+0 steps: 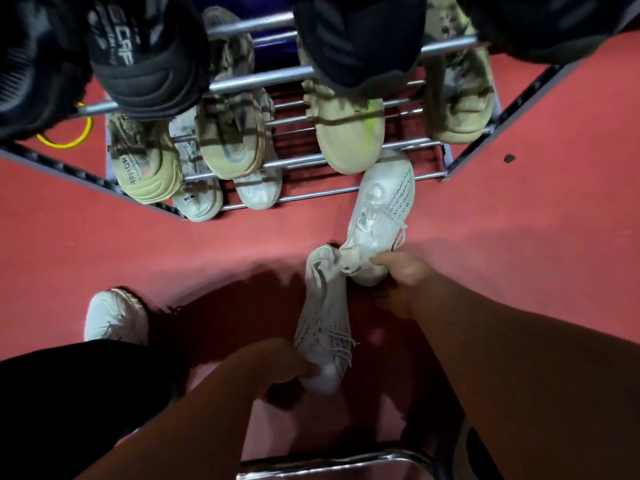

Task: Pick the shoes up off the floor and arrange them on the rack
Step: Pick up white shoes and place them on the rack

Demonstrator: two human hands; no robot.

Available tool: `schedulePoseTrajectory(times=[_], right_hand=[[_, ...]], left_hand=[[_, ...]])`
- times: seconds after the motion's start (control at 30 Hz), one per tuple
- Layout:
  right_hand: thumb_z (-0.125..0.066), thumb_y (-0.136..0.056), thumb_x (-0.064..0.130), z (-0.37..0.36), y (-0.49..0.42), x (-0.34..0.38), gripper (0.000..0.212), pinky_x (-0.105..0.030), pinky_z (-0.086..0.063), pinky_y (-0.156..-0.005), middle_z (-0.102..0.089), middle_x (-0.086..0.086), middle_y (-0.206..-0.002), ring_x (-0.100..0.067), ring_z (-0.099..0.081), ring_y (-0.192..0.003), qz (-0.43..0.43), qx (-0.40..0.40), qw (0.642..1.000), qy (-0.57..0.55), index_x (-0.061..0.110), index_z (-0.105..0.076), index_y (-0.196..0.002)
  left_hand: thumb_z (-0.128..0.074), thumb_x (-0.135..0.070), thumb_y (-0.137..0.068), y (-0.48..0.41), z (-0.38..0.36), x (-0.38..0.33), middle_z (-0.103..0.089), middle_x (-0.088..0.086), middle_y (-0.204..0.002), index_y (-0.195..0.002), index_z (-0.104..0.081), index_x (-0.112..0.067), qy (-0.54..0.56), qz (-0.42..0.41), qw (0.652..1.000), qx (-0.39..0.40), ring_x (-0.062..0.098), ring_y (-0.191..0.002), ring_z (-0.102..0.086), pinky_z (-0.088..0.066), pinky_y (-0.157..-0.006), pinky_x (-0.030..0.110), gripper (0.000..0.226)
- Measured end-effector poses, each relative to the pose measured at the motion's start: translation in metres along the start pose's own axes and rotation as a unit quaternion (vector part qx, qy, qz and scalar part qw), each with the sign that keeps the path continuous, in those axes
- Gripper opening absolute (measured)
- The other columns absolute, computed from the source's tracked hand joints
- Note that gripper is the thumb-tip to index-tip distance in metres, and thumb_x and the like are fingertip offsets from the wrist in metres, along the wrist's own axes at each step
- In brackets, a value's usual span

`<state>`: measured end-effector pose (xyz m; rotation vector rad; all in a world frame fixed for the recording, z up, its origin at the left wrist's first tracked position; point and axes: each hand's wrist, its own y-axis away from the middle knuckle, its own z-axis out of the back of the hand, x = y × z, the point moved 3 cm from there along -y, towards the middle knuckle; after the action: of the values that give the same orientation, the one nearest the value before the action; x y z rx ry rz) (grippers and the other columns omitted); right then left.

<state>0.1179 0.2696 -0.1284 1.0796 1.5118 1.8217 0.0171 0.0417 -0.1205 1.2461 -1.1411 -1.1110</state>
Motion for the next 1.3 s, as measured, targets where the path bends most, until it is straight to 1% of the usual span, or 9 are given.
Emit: schedulePoseTrajectory(times=[0.1, 0.2, 0.37, 0.5, 0.7, 0.83, 0.9, 1.07, 1.3], right_hand=[[-0.064, -0.096, 0.012, 0.002, 0.022, 0.007, 0.006, -0.039, -0.053, -0.064, -0.065, -0.014, -0.093, -0.025, -0.061, -0.073, -0.002, -0.008, 1.0, -0.017, 0.01, -0.066, -0.102], [-0.063, -0.095, 0.009, 0.005, 0.037, 0.021, 0.015, -0.042, -0.058, -0.073, -0.06, -0.014, -0.088, -0.024, -0.059, -0.07, -0.005, -0.011, 1.0, -0.019, 0.012, -0.062, -0.109], [-0.059, -0.096, 0.024, 0.028, 0.09, 0.05, 0.011, -0.033, -0.052, -0.063, -0.062, -0.006, -0.071, -0.017, -0.055, -0.066, 0.03, -0.02, 0.999, -0.028, 0.013, -0.062, -0.097], [-0.07, -0.093, 0.032, 0.055, 0.137, 0.058, 0.018, -0.045, -0.057, -0.082, -0.066, -0.007, -0.09, -0.022, -0.063, -0.078, 0.074, 0.015, 0.993, -0.086, 0.017, -0.059, -0.095], [-0.079, -0.087, 0.026, 0.099, 0.204, 0.012, 0.027, -0.037, -0.059, -0.058, -0.07, -0.007, -0.089, -0.02, -0.067, -0.074, 0.076, 0.034, 0.989, -0.123, 0.016, -0.064, -0.107], [-0.071, -0.093, 0.014, 0.122, 0.258, -0.007, 0.014, -0.036, -0.057, -0.082, -0.06, -0.003, -0.076, -0.015, -0.055, -0.067, 0.112, 0.04, 0.983, -0.143, 0.014, -0.059, -0.086], [-0.067, -0.096, 0.011, 0.126, 0.277, -0.013, 0.015, -0.033, -0.054, -0.09, -0.056, -0.001, -0.075, -0.013, -0.051, -0.065, 0.14, 0.044, 0.974, -0.172, 0.015, -0.057, -0.085], [-0.067, -0.094, 0.009, 0.115, 0.292, -0.013, 0.009, -0.023, -0.054, -0.05, -0.066, -0.001, -0.07, -0.012, -0.06, -0.058, 0.167, 0.062, 0.961, -0.21, 0.017, -0.07, -0.093], [-0.069, -0.09, 0.024, 0.07, 0.244, -0.011, 0.025, -0.028, -0.058, -0.058, -0.074, -0.006, -0.097, -0.02, -0.067, -0.072, 0.175, 0.005, 0.97, -0.169, 0.015, -0.069, -0.113]], left_hand=[[-0.077, -0.021, -0.086, 0.019, 0.0, -0.005, -0.066, 0.01, -0.07, -0.106, -0.072, -0.004, 0.037, -0.019, 0.999, -0.01, 0.022, -0.054, -0.061, -0.058, -0.069, 0.04, 0.026], [-0.071, -0.011, -0.083, 0.05, -0.01, -0.013, -0.064, 0.006, -0.066, -0.091, -0.073, -0.014, 0.114, -0.048, 0.992, -0.014, 0.018, -0.052, -0.055, -0.053, -0.072, 0.038, 0.008], [-0.056, -0.002, -0.089, 0.107, -0.019, -0.032, -0.066, 0.012, -0.059, -0.081, -0.068, -0.002, 0.26, -0.12, 0.956, -0.063, 0.021, -0.045, -0.062, -0.053, -0.049, 0.026, 0.014], [-0.061, -0.027, -0.097, 0.14, -0.02, -0.045, -0.075, 0.017, -0.084, -0.106, -0.07, -0.001, 0.321, -0.147, 0.933, -0.07, 0.03, -0.078, -0.074, -0.062, -0.067, 0.039, 0.029], [-0.05, -0.034, -0.101, 0.195, -0.038, -0.044, -0.062, 0.008, -0.073, -0.091, -0.067, -0.008, 0.335, -0.17, 0.921, -0.102, 0.022, -0.076, -0.07, -0.058, -0.071, 0.036, 0.033], [-0.052, -0.029, -0.095, 0.232, -0.061, -0.044, -0.061, 0.003, -0.058, -0.085, -0.065, -0.008, 0.331, -0.195, 0.918, -0.096, 0.02, -0.074, -0.068, -0.058, -0.073, 0.035, 0.027], [-0.054, -0.026, -0.092, 0.247, -0.07, -0.042, -0.066, 0.006, -0.065, -0.087, -0.065, -0.007, 0.335, -0.208, 0.915, -0.088, 0.021, -0.076, -0.069, -0.058, -0.068, 0.035, 0.022], [-0.057, -0.025, -0.089, 0.269, -0.072, -0.032, -0.072, 0.013, -0.08, -0.102, -0.064, -0.003, 0.326, -0.214, 0.918, -0.071, 0.023, -0.074, -0.072, -0.057, -0.063, 0.034, 0.027], [-0.061, -0.027, -0.086, 0.249, -0.04, -0.033, -0.075, 0.01, -0.084, -0.089, -0.072, -0.005, 0.299, -0.212, 0.929, -0.045, 0.021, -0.074, -0.073, -0.056, -0.067, 0.032, 0.025]])
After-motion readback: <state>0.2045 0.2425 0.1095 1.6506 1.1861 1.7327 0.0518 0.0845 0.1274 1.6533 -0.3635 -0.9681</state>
